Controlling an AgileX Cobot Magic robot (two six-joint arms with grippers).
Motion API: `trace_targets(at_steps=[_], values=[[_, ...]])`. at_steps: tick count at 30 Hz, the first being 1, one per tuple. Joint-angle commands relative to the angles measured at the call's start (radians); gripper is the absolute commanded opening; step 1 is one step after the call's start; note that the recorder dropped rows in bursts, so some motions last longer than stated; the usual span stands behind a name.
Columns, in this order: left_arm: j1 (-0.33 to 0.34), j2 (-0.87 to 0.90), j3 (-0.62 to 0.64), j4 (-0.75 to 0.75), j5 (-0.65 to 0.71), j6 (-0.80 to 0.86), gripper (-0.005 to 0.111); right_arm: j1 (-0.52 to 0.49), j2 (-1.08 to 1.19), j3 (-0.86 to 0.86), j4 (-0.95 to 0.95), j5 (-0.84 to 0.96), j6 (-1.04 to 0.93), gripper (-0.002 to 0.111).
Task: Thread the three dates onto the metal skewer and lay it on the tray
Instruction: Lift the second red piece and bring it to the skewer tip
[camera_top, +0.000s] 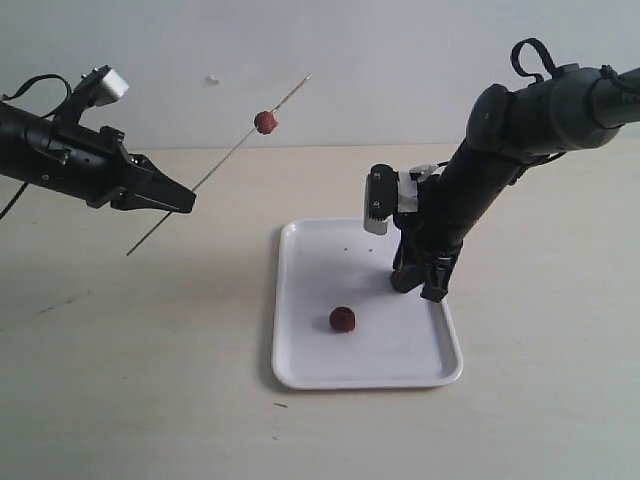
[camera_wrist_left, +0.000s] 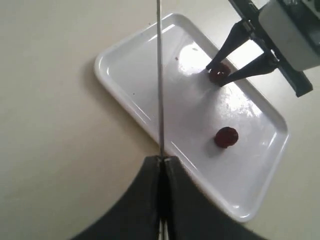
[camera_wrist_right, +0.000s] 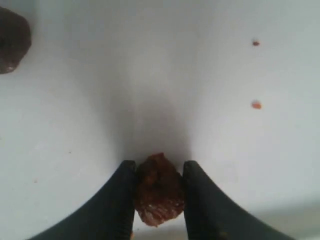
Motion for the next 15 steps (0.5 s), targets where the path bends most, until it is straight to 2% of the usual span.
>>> trace_targets(at_steps=[1,6,10,15], values=[[0.001,-0.014,0.002,-0.027,0.0,-0.003,0.0,-0.006,-0.004,-0.059,0.0,0.017,0.216,0.03],[0.001,-0.014,0.002,-0.027,0.029,-0.026,0.0,-0.006,-0.014,-0.157,0.039,0.088,0.474,0.03],[0.001,-0.014,0.002,-0.029,0.101,-0.026,0.0,-0.015,-0.014,-0.239,0.052,0.09,0.783,0.03],[0.001,-0.014,0.013,-0.025,0.156,-0.026,0.0,-0.05,-0.014,-0.291,0.118,0.092,1.008,0.03]])
